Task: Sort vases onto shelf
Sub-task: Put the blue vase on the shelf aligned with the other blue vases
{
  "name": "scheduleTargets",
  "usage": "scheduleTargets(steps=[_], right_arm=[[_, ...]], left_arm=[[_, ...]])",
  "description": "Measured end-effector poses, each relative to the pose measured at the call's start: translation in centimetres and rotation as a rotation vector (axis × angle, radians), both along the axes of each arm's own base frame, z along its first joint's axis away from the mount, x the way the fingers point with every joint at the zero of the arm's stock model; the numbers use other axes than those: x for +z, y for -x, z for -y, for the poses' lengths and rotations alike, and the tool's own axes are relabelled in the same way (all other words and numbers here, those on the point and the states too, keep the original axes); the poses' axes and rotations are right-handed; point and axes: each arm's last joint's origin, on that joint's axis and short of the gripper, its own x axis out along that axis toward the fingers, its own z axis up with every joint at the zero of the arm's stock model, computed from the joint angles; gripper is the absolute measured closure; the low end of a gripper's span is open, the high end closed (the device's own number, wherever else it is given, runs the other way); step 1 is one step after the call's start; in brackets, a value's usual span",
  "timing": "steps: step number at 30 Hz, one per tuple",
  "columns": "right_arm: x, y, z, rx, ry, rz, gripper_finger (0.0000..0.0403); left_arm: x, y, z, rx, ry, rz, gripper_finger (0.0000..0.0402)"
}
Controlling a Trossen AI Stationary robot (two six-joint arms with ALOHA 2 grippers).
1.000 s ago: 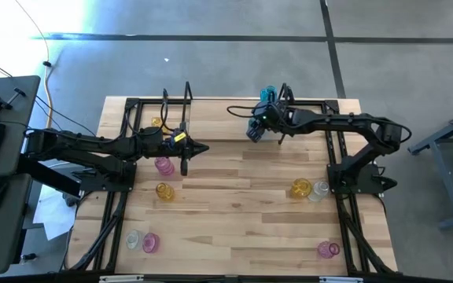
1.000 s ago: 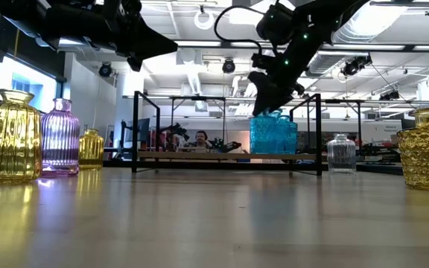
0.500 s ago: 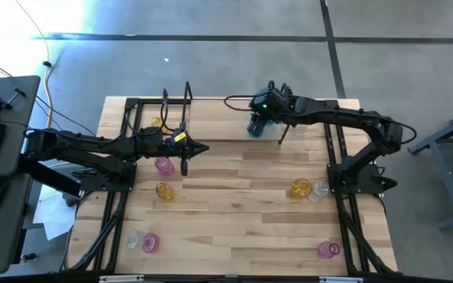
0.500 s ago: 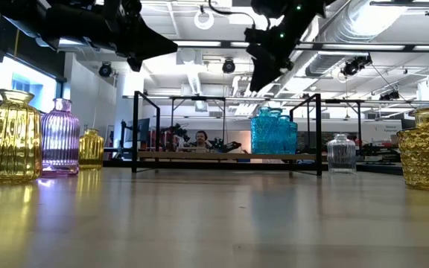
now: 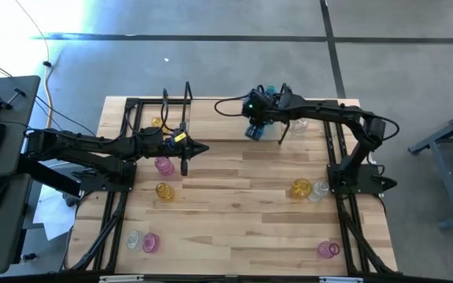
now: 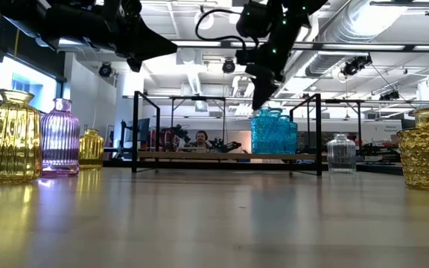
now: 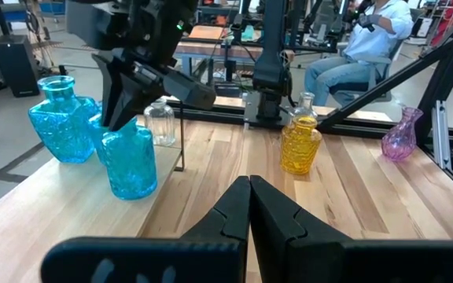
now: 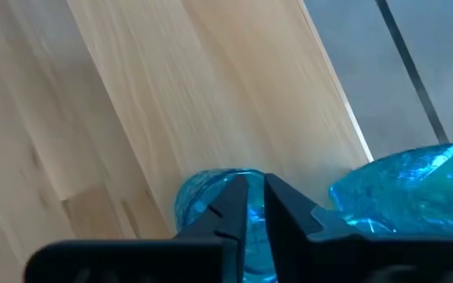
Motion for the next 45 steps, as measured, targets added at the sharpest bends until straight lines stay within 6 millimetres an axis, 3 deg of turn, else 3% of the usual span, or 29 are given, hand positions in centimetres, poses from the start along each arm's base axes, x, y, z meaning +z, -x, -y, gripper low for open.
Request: scheduleTargets(steps=[5, 13, 18, 22, 26, 35, 45], right_arm=[[-0.2, 0.4, -0.1, -0.013, -0.001, -0.047, 0.0400], [-0.3, 0.7, -0.1, -0.021, 0.012, -0.086, 0.0400], [1.5, 0.7, -0.3, -0.008, 0.037, -0.050, 0.0400], [2.9, 1.0, -1.8, 0.034, 0.022, -0.008, 0.0401], [1.9, 0.2, -2.7, 0.064, -0.003, -0.041, 0.0402], [-1.4, -1.1, -2.0, 0.065, -0.028, -0.151, 0.0403], [-1.9, -0.5, -1.9, 0.042, -0.010, -0.248, 0.0403]], left_arm=[[0.0, 0.0, 0.0, 0.000, 0.000, 0.000, 0.0401], [0.0, 0.0, 0.0, 0.000, 0.000, 0.001, 0.0401], [0.0, 0.0, 0.0, 0.000, 0.000, -0.001, 0.0401], [-0.1, 0.0, 0.0, 0.000, 0.002, -0.013, 0.0401], [-0.1, 0.0, 0.0, 0.001, 0.001, -0.012, 0.0401], [-0.2, 0.0, 0.0, 0.000, -0.006, -0.021, 0.0401], [-0.2, 0.0, 0.0, 0.000, -0.005, -0.022, 0.0401]])
